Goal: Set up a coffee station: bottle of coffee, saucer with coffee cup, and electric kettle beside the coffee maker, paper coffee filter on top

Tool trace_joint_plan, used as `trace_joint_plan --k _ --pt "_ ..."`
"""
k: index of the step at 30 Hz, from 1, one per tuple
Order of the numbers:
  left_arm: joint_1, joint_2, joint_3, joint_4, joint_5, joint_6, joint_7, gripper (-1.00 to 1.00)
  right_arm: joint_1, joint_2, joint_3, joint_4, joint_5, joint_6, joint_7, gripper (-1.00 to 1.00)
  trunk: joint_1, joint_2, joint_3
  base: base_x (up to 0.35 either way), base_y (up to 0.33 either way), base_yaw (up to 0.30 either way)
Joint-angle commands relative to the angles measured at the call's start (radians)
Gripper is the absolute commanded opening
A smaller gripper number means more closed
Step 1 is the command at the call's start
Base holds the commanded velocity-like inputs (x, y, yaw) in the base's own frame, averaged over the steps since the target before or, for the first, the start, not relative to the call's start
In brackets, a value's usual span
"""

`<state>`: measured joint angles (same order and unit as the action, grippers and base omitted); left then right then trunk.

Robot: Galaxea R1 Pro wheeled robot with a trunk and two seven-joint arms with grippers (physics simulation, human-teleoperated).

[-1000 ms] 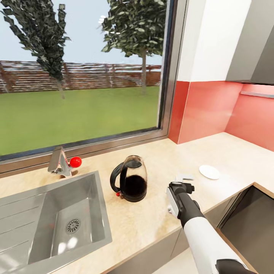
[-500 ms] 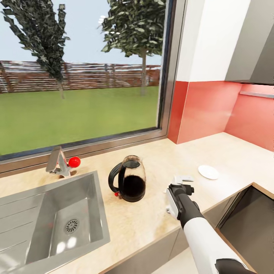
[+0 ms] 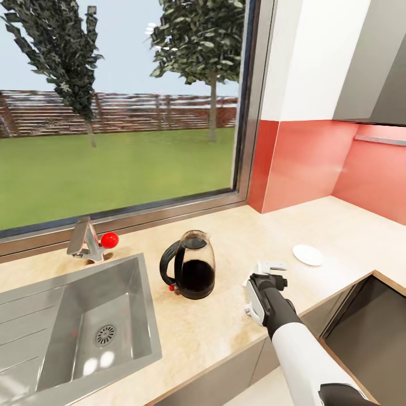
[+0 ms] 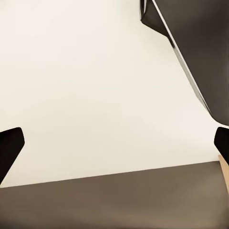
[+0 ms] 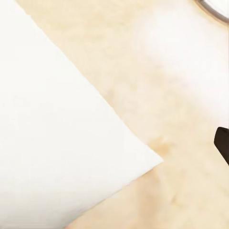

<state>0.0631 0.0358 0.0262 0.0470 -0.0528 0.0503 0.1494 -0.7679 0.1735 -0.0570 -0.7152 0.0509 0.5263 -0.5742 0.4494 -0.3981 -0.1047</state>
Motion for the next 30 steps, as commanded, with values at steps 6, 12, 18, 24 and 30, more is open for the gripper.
trace_joint_plan --k 6,12,18,24,30 --pt "0.0 0.001 0.003 -0.001 -0.005 0.003 0.003 1.0 -0.001 0.001 -0.003 -0.003 -0.011 0.006 0.0 1.0 0.001 -0.002 -0.002 0.0 0.0 0.0" --pt "0.0 0.001 0.003 -0.001 -0.005 0.005 0.003 1.0 -0.001 0.001 -0.002 -0.004 -0.016 0.006 0.001 1.0 0.001 -0.002 -0.002 0.0 0.003 0.0" --pt "0.0 0.001 0.003 -0.001 -0.005 0.004 0.003 1.0 -0.001 0.001 -0.001 -0.004 -0.017 0.006 0.0 1.0 0.001 -0.002 -0.002 0.0 0.032 0.0" --pt "0.0 0.001 0.003 -0.001 -0.005 0.004 0.003 1.0 -0.001 0.001 0.0 -0.005 -0.017 0.007 -0.001 1.0 0.001 -0.002 -0.002 0.0 0.003 0.0" --pt "0.0 0.001 0.003 -0.001 -0.005 0.004 0.003 1.0 -0.001 0.001 0.001 -0.007 -0.017 0.007 0.0 1.0 0.001 -0.002 -0.002 0.0 0.0 0.0"
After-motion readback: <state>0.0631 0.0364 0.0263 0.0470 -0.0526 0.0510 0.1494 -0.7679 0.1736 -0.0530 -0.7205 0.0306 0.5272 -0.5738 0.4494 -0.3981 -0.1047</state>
